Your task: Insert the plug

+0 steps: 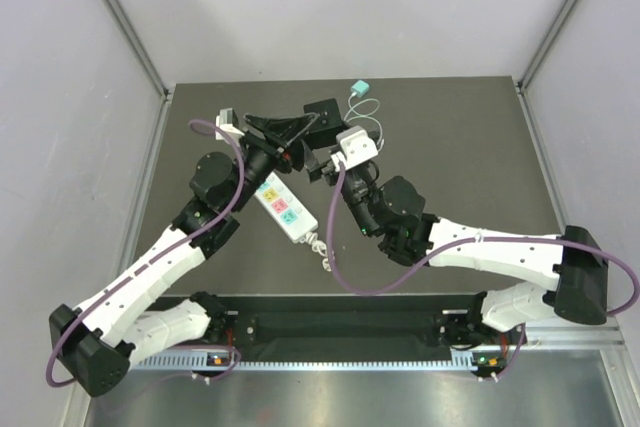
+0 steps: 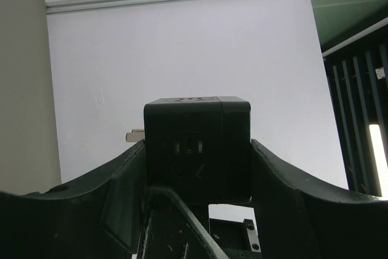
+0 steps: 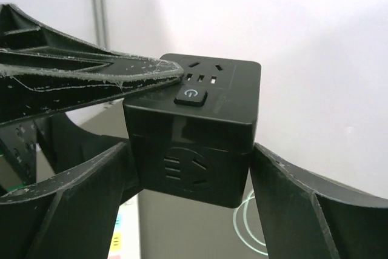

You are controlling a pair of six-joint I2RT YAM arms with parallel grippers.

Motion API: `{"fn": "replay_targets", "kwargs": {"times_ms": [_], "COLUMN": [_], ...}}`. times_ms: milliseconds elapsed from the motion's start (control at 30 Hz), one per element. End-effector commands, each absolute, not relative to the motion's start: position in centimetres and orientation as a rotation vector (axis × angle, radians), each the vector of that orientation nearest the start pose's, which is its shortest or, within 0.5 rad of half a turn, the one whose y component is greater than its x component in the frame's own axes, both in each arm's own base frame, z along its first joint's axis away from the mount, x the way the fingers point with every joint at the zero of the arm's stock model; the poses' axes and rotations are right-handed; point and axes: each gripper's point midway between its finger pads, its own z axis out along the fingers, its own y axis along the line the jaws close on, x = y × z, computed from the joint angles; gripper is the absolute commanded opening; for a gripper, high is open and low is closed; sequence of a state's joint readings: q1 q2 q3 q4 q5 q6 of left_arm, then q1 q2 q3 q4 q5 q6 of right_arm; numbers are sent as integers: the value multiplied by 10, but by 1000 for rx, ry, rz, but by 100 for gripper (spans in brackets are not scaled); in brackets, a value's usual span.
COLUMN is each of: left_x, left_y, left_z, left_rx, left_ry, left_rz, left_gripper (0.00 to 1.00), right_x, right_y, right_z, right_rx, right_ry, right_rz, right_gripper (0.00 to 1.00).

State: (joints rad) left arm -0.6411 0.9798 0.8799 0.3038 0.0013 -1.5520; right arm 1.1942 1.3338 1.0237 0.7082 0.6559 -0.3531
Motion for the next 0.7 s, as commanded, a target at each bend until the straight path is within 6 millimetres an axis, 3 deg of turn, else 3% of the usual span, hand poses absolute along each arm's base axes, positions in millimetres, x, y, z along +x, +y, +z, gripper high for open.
{"fn": "replay_targets", "kwargs": {"times_ms": [0, 133, 233, 267, 300, 467, 500, 533, 567, 633, 667], "left_x": [259, 262, 264, 264, 264, 260, 258, 259, 251, 246, 244], "left_y": [-248, -245, -248, -249, -249, -252, -255, -258, -267, -274, -277], "left_z": [433, 428, 425, 424, 424, 434, 436, 439, 440, 437, 434], "left_rx": [-720, -741, -743, -744, -743, -676, -634, -617, -541, -450, -417], "left_ry": [1413, 1421, 1431, 1435, 1432, 1426, 1441, 1470, 1521, 1597, 1626], "left_rz": [-1801, -1767, -1770, -1771, -1775, -1784, -1767, -1746, -1764, -1718, -1703], "left_gripper": [0, 0, 0, 0, 0, 0, 17, 27, 38, 60, 64], "right_x": [257, 256, 256, 256, 256, 255, 255, 255, 253, 253, 251], "right_y": [332, 325, 325, 325, 326, 327, 326, 325, 323, 318, 318], "right_z": [432, 432, 430, 430, 429, 423, 421, 420, 416, 412, 407], "right_rx": [-316, -288, -302, -310, -316, -337, -341, -344, -353, -357, -380], "right_ry": [1120, 1109, 1107, 1104, 1103, 1104, 1104, 1105, 1104, 1107, 1106], "right_rz": [281, 267, 251, 244, 241, 235, 232, 233, 236, 230, 245], "right_gripper": [79, 92, 86, 81, 64, 26, 21, 15, 0, 0, 0]}}
